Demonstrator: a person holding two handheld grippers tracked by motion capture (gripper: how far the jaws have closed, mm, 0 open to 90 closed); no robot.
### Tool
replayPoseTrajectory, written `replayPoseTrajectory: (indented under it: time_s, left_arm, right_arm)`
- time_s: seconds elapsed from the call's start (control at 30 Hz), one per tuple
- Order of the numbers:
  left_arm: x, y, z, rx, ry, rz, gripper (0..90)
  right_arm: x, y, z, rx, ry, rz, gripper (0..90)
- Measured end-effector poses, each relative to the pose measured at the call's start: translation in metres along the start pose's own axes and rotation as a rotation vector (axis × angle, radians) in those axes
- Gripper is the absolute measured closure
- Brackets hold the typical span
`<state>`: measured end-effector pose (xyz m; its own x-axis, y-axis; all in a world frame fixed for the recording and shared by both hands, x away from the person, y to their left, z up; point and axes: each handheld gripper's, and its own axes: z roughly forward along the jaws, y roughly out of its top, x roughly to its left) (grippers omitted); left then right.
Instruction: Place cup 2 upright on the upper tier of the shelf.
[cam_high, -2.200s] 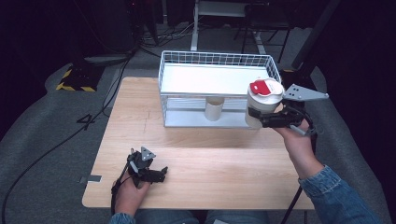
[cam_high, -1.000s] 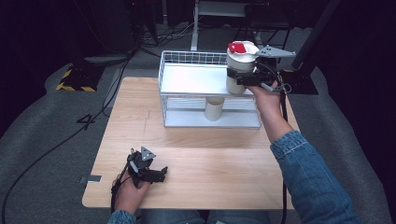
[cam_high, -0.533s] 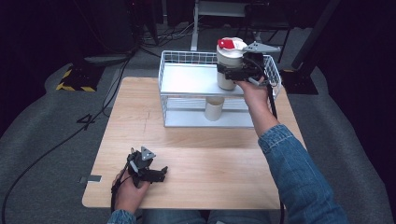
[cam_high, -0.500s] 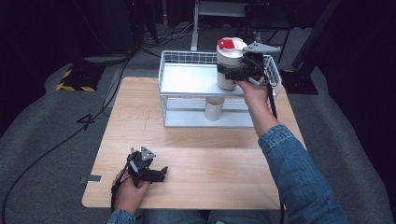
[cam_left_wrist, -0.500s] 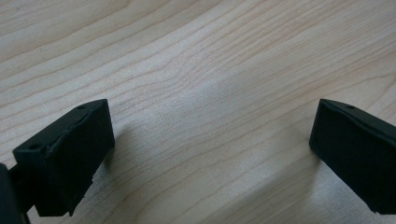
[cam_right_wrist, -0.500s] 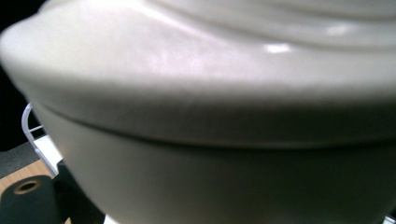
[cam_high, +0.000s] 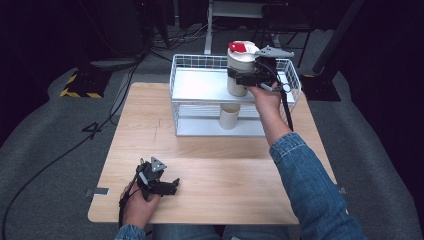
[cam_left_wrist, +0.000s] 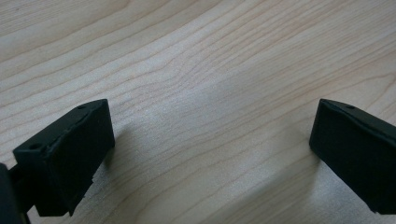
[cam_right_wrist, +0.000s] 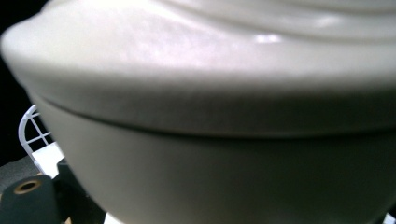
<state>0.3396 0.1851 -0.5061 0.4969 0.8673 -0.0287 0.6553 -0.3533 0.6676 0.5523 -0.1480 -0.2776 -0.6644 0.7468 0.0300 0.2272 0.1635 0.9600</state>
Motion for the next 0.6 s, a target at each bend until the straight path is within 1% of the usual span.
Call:
replayPoseTrajectory:
  time_s: [0.2,0.23,0.37,0.47,0.53,0.6]
  left_arm:
    - [0.0000,0.0000,0.0000,0.000,0.000,0.000,0.6]
    - [-0.0004,-0.0001,0.0001,-0.001,-0.001,-0.006,0.6]
    - [-0.0003,-0.0001,0.0001,-0.001,0.000,-0.005,0.6]
    - [0.0000,0.0000,0.0000,0.000,0.000,0.000,0.6]
    - [0.0000,0.0000,0.0000,0.000,0.001,0.000,0.6]
    - [-0.0001,0.0000,0.0000,0.000,0.001,0.000,0.6]
  right_arm:
    - [-0.0010,-0.0024,0.0014,-0.011,0.003,0.002,10.5]
    - [-0.0015,-0.0033,0.0014,-0.015,0.004,0.004,10.4]
    - [-0.0030,-0.0052,0.0005,-0.022,0.006,0.013,10.5]
    - [-0.0020,-0.0047,0.0006,-0.014,0.008,-0.011,10.3]
    - [-0.0017,-0.0040,0.0007,-0.006,0.001,-0.006,10.2]
    - [-0.0025,-0.0033,0.0006,0.003,0.001,-0.017,10.0]
